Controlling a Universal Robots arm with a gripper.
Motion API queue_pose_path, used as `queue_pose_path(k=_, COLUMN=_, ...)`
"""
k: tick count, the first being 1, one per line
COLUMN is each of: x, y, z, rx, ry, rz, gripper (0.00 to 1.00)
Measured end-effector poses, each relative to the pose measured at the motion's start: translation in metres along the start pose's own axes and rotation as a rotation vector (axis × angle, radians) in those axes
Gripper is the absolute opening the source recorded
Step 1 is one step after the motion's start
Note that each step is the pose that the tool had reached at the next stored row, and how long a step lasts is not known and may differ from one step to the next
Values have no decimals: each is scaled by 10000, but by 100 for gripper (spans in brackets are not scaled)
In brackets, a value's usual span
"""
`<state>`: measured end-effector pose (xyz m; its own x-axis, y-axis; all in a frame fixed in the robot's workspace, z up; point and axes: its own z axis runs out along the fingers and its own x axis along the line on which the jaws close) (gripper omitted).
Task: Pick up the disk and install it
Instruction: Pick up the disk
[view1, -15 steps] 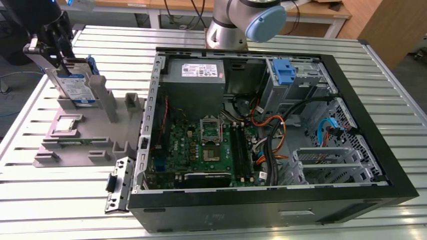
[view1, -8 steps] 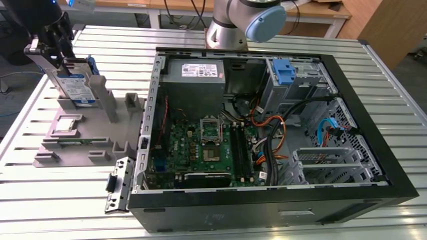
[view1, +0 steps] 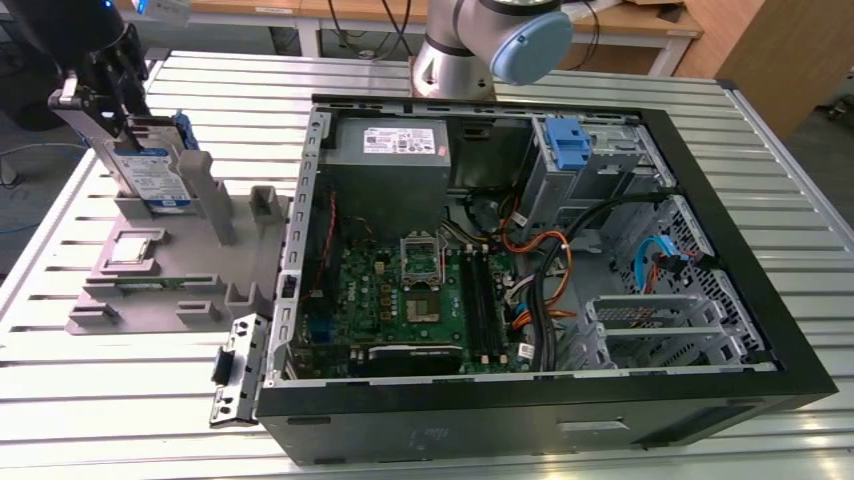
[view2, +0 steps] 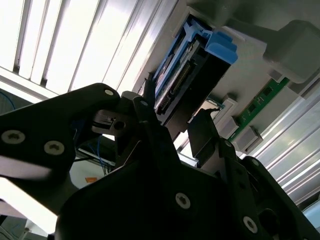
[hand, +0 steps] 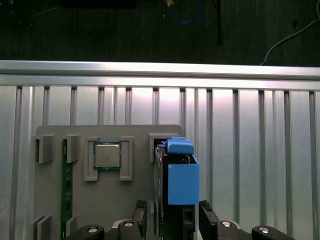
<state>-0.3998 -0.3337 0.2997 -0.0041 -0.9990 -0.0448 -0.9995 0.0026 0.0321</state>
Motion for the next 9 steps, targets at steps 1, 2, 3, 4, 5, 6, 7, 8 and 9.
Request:
queue_pose_path(k=1, x=0, y=0, z=1, rx=0, ry=0, rz=0, gripper=53)
queue_pose_path(k=2, x=0, y=0, z=1, rx=0, ry=0, rz=0, gripper=52)
queue_pose_path(k=3, x=0, y=0, z=1, rx=0, ry=0, rz=0, gripper=52)
queue_pose_path(k=4, x=0, y=0, z=2, rx=0, ry=0, rz=0, gripper=52)
queue_pose_path(k=5, x=0, y=0, z=2, rx=0, ry=0, rz=0, gripper=45)
queue_pose_path(k=6, x=0, y=0, z=3, rx=0, ry=0, rz=0, gripper=45)
queue_pose_path(k=7, x=0, y=0, z=3, rx=0, ry=0, rz=0, gripper=45)
queue_pose_path(k=8, x=0, y=0, z=4, rx=0, ry=0, rz=0, gripper=45)
queue_pose_path(k=9, x=0, y=0, z=4, rx=0, ry=0, rz=0, gripper=45)
